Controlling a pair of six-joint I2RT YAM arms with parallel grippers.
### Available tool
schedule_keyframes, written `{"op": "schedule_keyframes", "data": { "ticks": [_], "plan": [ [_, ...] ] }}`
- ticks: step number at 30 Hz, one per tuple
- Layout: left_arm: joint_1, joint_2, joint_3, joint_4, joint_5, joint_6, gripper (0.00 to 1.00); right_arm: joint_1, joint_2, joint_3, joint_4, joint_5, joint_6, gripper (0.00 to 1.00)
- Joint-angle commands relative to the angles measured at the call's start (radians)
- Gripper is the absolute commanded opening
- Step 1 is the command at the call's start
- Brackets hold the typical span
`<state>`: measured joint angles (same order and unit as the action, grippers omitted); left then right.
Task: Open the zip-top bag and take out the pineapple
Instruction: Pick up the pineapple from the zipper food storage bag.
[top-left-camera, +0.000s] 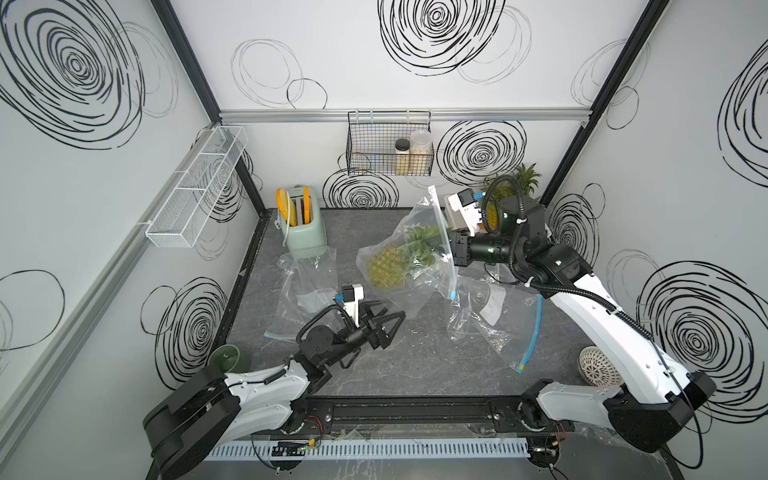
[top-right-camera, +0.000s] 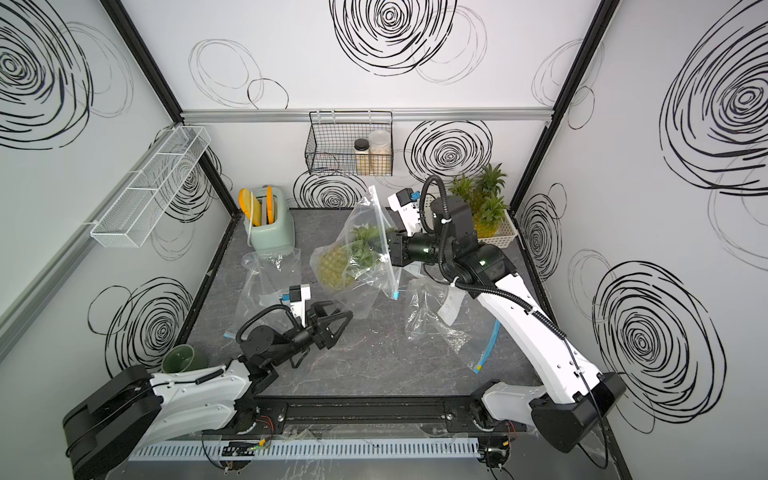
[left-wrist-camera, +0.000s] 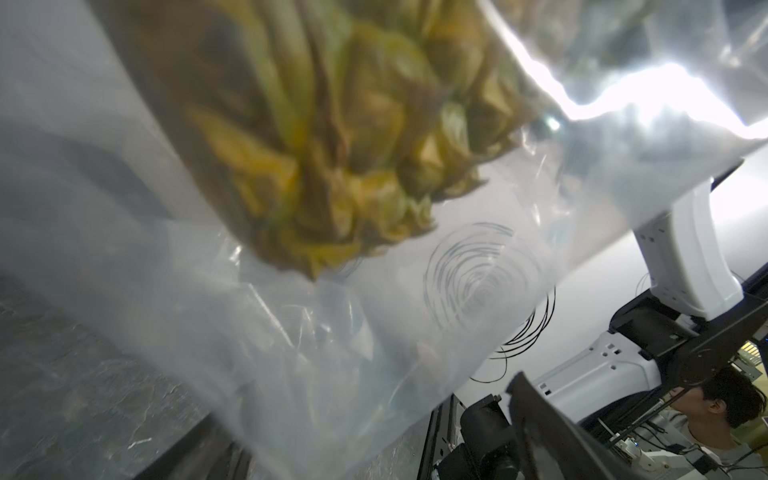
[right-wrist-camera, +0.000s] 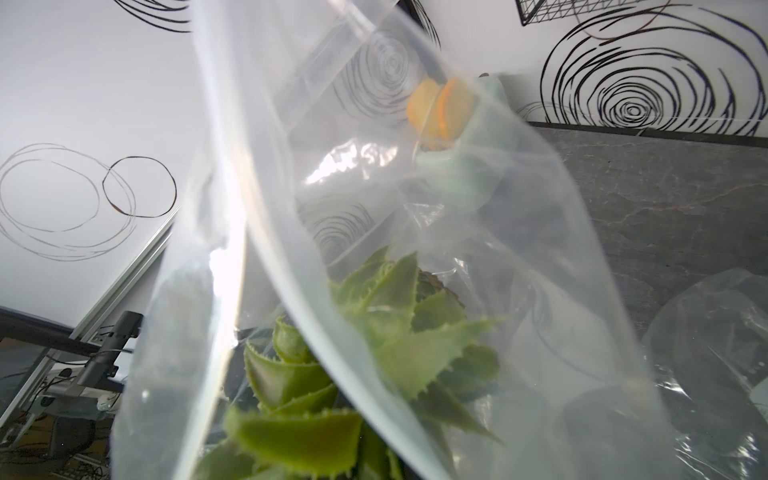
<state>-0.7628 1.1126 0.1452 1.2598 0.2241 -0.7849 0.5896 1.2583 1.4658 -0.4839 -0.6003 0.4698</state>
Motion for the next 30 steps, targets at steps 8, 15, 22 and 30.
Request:
{"op": "schedule_keyframes", "data": {
  "ticks": [8, 15, 22, 30],
  "plan": [
    [0.060, 0.114, 0.069, 0.251, 0.027, -0.033, 0.52, 0.046, -0.017, 0.060, 0.114, 0.009, 0.024, 0.00],
    [0.062, -0.005, 0.164, -0.253, -0.109, 0.160, 0.00, 0.008, -0.041, 0.065, 0.077, 0.022, 0.005, 0.00],
    [0.161, -0.062, 0.260, -0.765, -0.327, 0.297, 0.00, -0.064, -0.087, 0.083, 0.015, 0.021, -0.024, 0.00],
    [0.272, -0.032, 0.307, -0.857, -0.431, 0.354, 0.00, -0.101, -0.129, 0.064, -0.022, 0.004, -0.033, 0.00]
  ]
}}
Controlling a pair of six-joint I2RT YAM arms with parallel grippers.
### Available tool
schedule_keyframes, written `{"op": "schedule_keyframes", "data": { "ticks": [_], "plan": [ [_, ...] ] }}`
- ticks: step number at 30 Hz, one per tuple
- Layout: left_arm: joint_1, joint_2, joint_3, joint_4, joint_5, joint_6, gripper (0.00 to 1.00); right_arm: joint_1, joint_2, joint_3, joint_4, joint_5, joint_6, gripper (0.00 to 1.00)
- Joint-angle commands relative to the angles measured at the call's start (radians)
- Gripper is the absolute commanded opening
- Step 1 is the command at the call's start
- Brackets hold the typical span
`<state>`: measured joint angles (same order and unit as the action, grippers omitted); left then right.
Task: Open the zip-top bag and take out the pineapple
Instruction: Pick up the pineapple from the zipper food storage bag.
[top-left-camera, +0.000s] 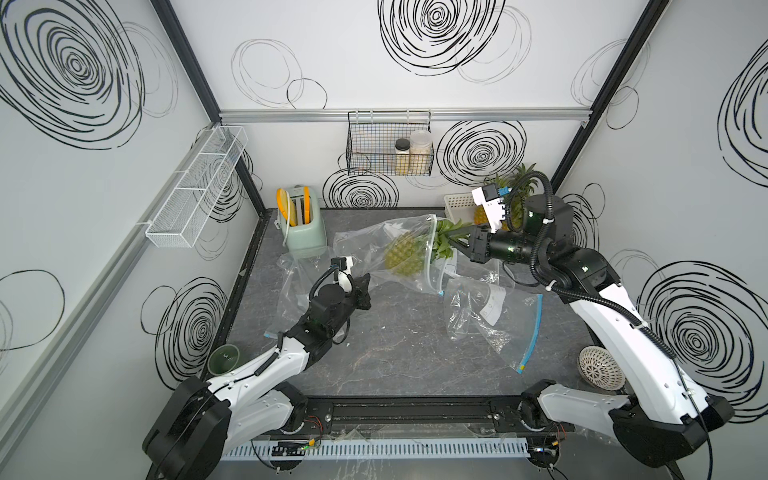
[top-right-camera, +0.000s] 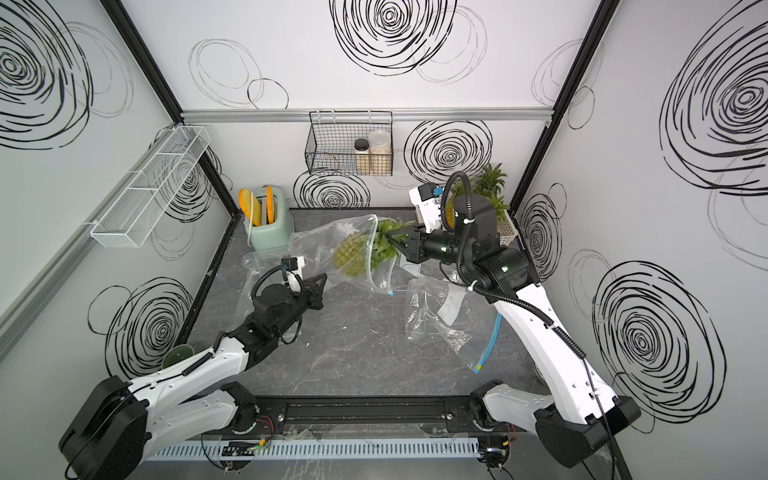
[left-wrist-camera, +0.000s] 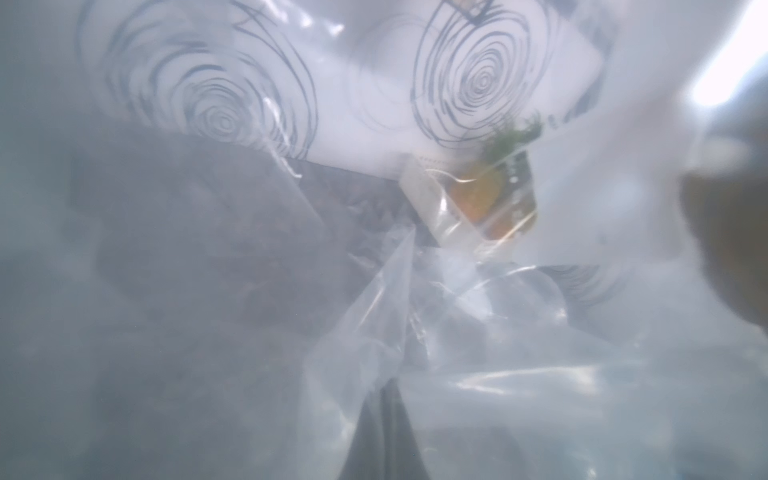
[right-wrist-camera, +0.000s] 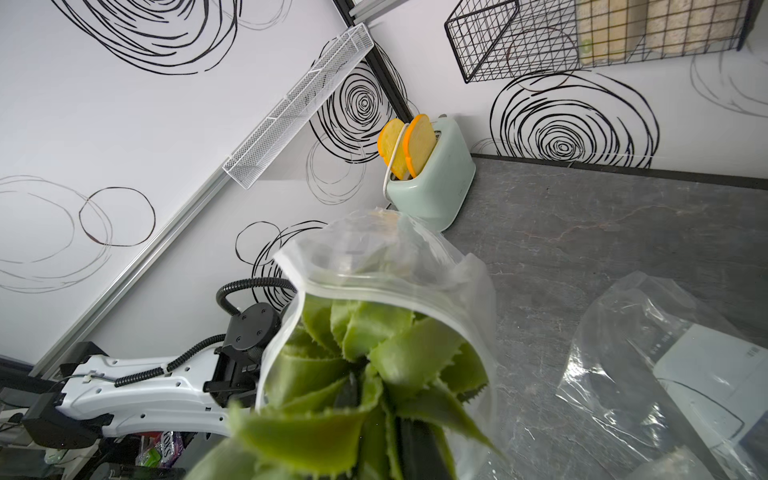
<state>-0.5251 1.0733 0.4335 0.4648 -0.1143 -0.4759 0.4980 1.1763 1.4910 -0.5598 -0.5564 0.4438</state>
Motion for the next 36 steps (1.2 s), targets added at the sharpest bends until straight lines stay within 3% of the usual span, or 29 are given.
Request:
{"op": "schedule_keyframes", "data": {
  "ticks": [1, 10, 26, 36],
  "plan": [
    [0.048, 0.004, 0.020, -0.051, -0.107, 0.045, 0.00, -0.010, -0.050, 0.039, 0.043, -0.040, -0.012, 0.00],
    [0.132, 0.026, 0.127, -0.064, -0.163, 0.128, 0.00, -0.022, -0.083, 0.014, -0.027, -0.048, -0.040, 0.00],
    [0.147, 0.135, 0.189, 0.011, -0.314, 0.178, 0.00, -0.038, -0.095, 0.012, 0.023, -0.162, -0.012, 0.00],
    [0.193, 0.247, 0.346, 0.079, -0.254, 0.212, 0.00, -0.039, -0.109, -0.033, -0.022, -0.217, -0.034, 0.00]
  ]
}}
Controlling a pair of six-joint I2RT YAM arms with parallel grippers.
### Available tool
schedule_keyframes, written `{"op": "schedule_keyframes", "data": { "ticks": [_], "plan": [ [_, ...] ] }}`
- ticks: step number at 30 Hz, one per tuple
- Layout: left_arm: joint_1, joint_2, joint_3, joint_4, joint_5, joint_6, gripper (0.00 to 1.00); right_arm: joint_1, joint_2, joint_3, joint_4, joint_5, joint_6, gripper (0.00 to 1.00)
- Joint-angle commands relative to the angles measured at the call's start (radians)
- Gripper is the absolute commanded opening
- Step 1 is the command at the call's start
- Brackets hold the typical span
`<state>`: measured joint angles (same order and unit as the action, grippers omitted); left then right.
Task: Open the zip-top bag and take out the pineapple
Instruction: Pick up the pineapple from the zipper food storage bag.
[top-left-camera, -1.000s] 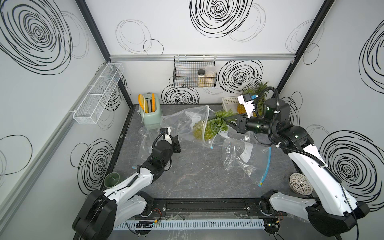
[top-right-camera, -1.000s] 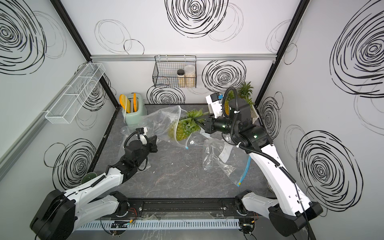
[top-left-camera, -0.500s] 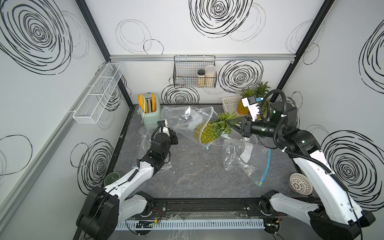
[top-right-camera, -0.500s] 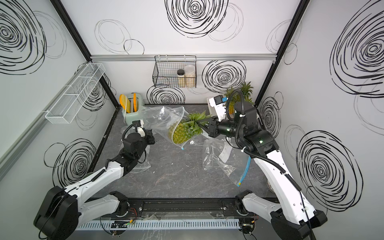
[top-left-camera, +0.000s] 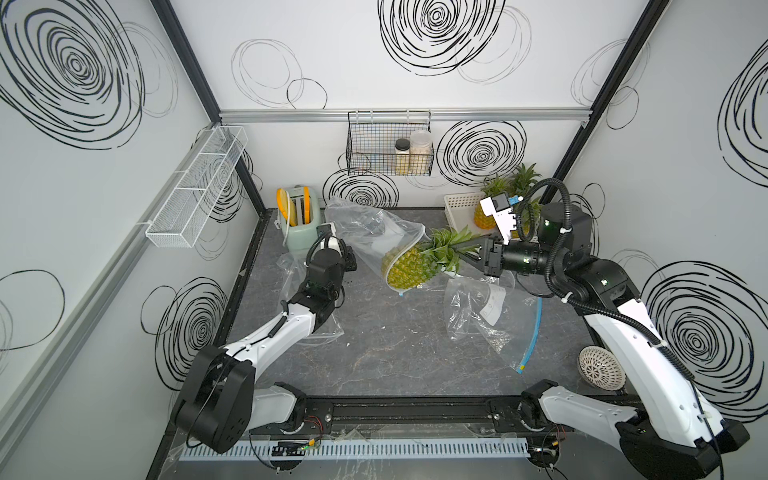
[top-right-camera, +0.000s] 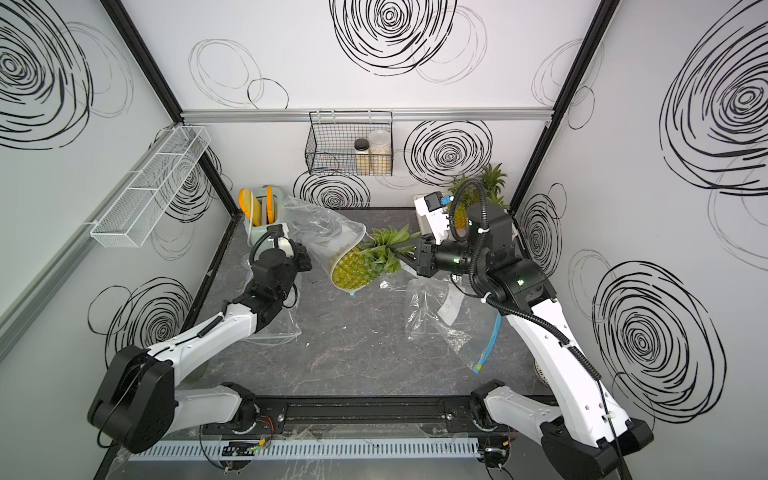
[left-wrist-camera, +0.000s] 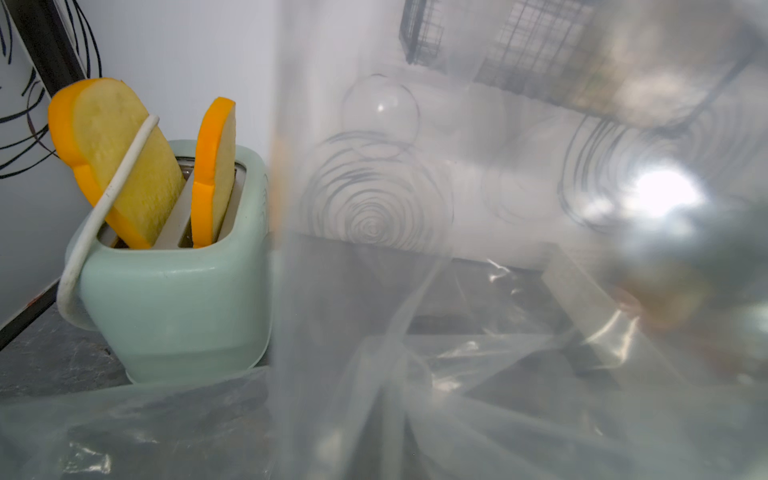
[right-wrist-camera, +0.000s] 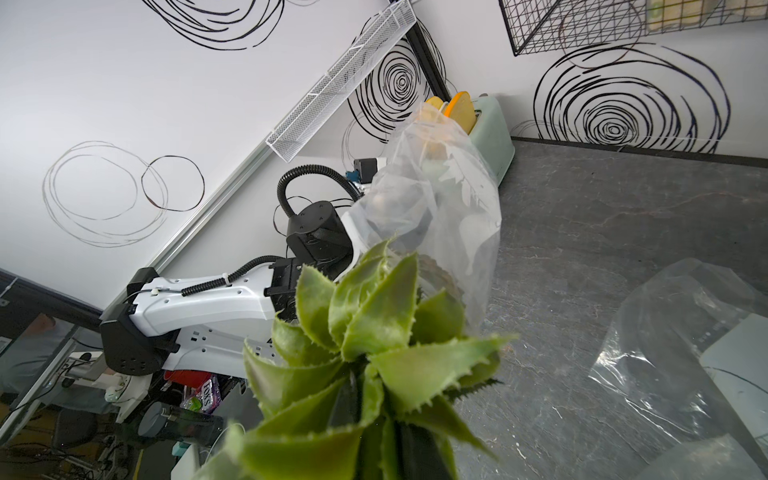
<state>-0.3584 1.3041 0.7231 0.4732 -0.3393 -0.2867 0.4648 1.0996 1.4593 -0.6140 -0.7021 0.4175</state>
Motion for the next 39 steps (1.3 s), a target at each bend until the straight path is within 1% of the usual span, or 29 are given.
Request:
{"op": "schedule_keyframes", "data": {
  "ticks": [1, 7, 10, 13, 17, 20, 23, 25, 26, 32, 34, 37, 39],
  "plan": [
    [0.029, 0.019, 0.074, 0.071, -0.023, 0.020, 0.00, -0.005, -0.031, -0.007, 0.015, -0.070, -0.017, 0.00],
    [0.054, 0.036, 0.185, 0.072, -0.025, 0.029, 0.00, -0.006, -0.024, -0.021, -0.057, -0.050, -0.071, 0.00],
    [0.090, 0.039, 0.228, 0.065, 0.002, 0.007, 0.00, -0.005, -0.024, -0.024, -0.078, -0.040, -0.090, 0.00],
    [0.102, 0.034, 0.256, 0.053, 0.034, 0.011, 0.00, -0.006, -0.026, -0.035, -0.085, -0.030, -0.101, 0.00],
    [0.103, 0.018, 0.264, 0.020, 0.062, 0.022, 0.00, -0.005, -0.023, -0.048, -0.092, -0.021, -0.113, 0.00],
    [0.094, -0.006, 0.260, -0.052, 0.103, 0.009, 0.00, -0.005, -0.016, -0.042, -0.116, 0.021, -0.130, 0.00],
    [0.082, -0.036, 0.221, -0.075, 0.059, 0.028, 0.00, -0.005, 0.002, -0.020, -0.161, 0.072, -0.156, 0.00],
    [0.095, -0.054, 0.201, -0.082, 0.016, 0.034, 0.00, -0.005, 0.019, -0.002, -0.209, 0.112, -0.178, 0.00],
    [0.105, -0.062, 0.194, -0.080, 0.018, 0.030, 0.00, -0.005, 0.024, 0.000, -0.226, 0.125, -0.188, 0.00],
    [0.152, -0.102, 0.204, -0.055, 0.077, -0.005, 0.00, -0.004, 0.035, -0.050, -0.241, 0.166, -0.206, 0.00],
    [0.167, -0.112, 0.214, -0.064, 0.128, -0.037, 0.00, -0.005, 0.039, -0.066, -0.238, 0.174, -0.212, 0.00],
    [0.170, -0.123, 0.219, -0.082, 0.168, -0.060, 0.00, -0.003, 0.045, -0.073, -0.239, 0.175, -0.222, 0.00],
    [0.170, -0.129, 0.225, -0.120, 0.195, -0.075, 0.00, -0.004, 0.046, -0.068, -0.240, 0.199, -0.225, 0.00]
  ]
}}
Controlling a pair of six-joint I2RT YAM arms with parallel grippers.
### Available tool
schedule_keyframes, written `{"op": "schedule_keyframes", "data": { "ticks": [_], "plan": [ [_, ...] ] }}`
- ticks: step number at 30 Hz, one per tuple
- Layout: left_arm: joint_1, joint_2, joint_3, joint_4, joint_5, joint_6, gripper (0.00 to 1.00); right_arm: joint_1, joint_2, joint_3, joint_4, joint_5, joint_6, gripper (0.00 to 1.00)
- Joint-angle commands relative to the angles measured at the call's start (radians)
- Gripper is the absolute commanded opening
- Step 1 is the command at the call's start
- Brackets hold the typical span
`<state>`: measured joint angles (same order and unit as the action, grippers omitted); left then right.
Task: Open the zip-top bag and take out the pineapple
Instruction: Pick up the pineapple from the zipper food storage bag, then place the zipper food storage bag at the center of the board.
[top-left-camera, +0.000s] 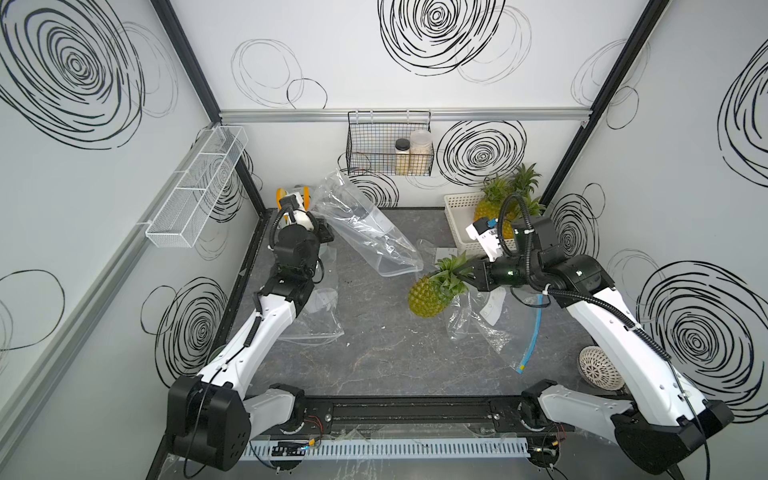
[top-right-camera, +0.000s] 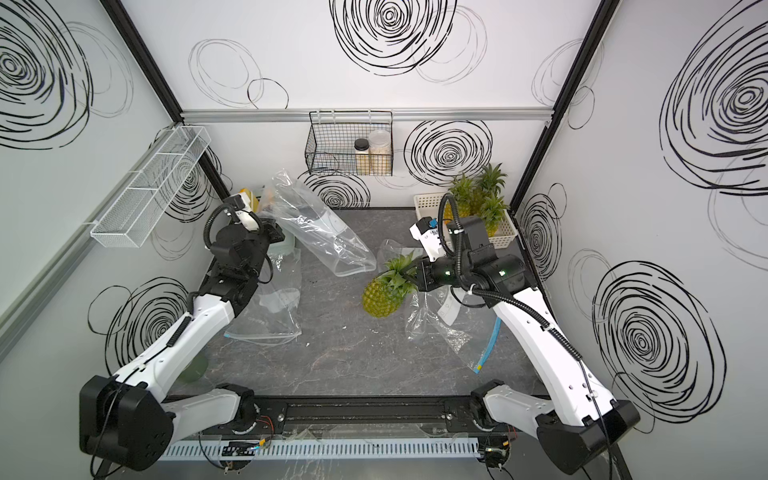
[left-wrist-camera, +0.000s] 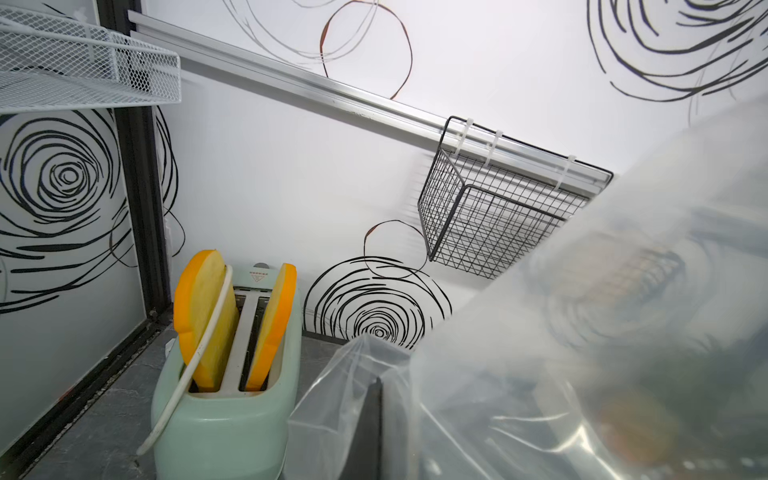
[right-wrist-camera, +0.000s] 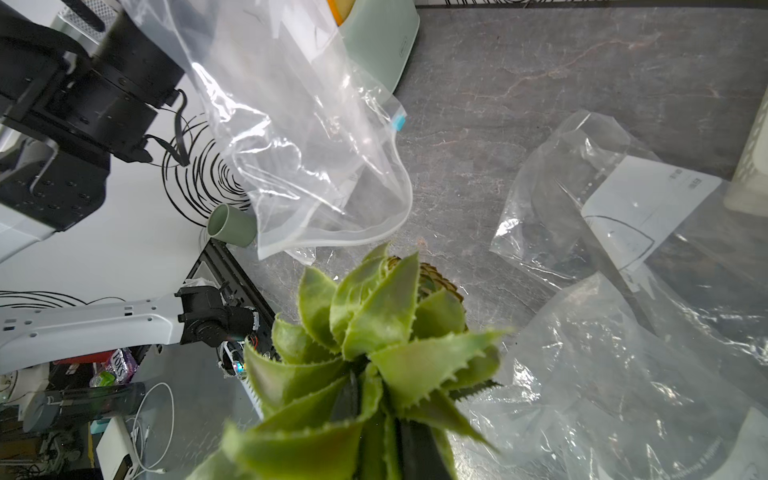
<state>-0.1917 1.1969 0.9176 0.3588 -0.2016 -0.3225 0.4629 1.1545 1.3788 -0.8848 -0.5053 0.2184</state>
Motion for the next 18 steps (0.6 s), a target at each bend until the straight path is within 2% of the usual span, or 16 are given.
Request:
{"op": "schedule_keyframes", "data": {
  "ticks": [1, 4, 11, 15, 16, 18],
  "plan": [
    [0.002, -0.023, 0.038, -0.042, 0.075, -0.047, 0.00, -0.003, -0.010, 0.022, 0.029, 0.030, -0.028, 0.00],
    [-0.028, -0.023, 0.041, -0.146, 0.078, -0.036, 0.00, -0.004, -0.004, 0.059, 0.029, 0.101, -0.031, 0.00],
    [-0.116, -0.027, -0.014, -0.269, 0.025, 0.010, 0.00, -0.003, 0.049, 0.154, 0.069, 0.253, -0.027, 0.00],
    [-0.185, -0.011, -0.029, -0.323, -0.039, 0.048, 0.01, -0.004, 0.099, 0.203, 0.090, 0.347, -0.053, 0.00],
    [-0.198, -0.003, -0.032, -0.334, -0.060, 0.052, 0.02, -0.004, 0.115, 0.213, 0.099, 0.364, -0.059, 0.00],
    [-0.218, 0.008, -0.036, -0.353, -0.088, 0.055, 0.15, -0.010, 0.144, 0.230, 0.122, 0.385, -0.068, 0.00]
  ]
}}
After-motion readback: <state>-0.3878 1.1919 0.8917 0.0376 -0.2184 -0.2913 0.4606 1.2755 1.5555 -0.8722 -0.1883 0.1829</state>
